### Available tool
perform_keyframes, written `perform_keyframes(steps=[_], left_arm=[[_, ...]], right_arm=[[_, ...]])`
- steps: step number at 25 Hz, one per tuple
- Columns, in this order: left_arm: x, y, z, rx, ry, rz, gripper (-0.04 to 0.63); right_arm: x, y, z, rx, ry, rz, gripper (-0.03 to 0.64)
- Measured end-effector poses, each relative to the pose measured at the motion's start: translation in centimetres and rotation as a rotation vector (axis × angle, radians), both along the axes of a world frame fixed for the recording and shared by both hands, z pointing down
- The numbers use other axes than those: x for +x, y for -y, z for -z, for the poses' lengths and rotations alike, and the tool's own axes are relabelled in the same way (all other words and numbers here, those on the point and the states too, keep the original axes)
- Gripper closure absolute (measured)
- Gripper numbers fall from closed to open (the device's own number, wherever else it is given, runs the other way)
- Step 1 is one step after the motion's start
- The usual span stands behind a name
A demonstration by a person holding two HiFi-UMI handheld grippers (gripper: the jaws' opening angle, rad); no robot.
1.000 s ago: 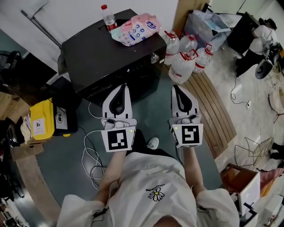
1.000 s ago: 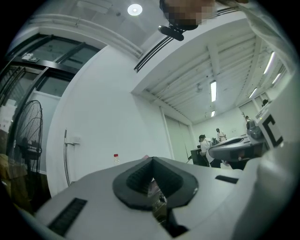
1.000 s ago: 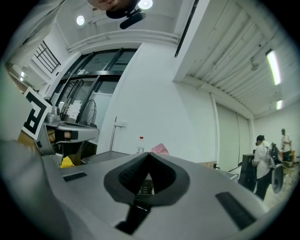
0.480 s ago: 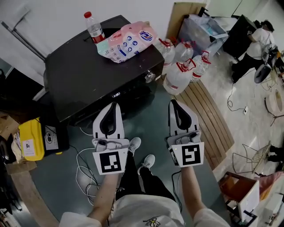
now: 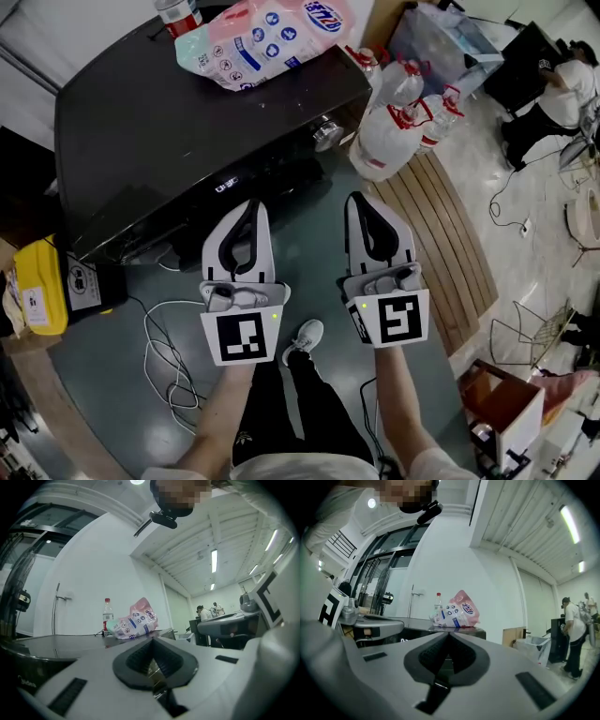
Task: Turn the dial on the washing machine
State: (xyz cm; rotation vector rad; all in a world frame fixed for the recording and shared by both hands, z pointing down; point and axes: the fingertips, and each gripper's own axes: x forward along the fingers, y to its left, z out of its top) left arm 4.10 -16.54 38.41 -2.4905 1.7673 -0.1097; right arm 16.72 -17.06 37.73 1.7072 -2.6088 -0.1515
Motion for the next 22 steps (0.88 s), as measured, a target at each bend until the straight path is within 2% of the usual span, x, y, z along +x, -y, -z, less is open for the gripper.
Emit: perform_keyframes(steps=[10,14,15,18,19,22], left_arm=[[-0.3,0.8,-2.4,-0.018,-0.005,0.015,0.595],[-0.5,1.1,-3.0,-0.024,-0.008,0.018,0.595],[-0.5,1.2,-3.3,-0.028,-0.009,0.019,0.595],[-0.5,1.5,-3.6,-0.031,-0.013,0.019,0.595],[-0.4,1.6,-3.6,-0.031,-0.014,0.017,0.595],[-0.3,1.9,-4.0,-0.039,-0.015,0.012,0.595]], right_arm=[[-0.2,1.5,-2.4,0.003,-0.014,0.034,0.613],[-0.9,2.6,-2.6,-0.038,0.009,0.107,0.600],[-1.2,3.0,-2.6,-0.052,0.011,0.128,0.530],[-1.7,4.5,-2.1,-0.050,-0.003,0.162,0.409],[-1.7,4.9,-1.9,-0.040,-0.012,0.165,0.385],[-1.4,6.5,-1.7,-0.033,-0.045,0.158,0.383]])
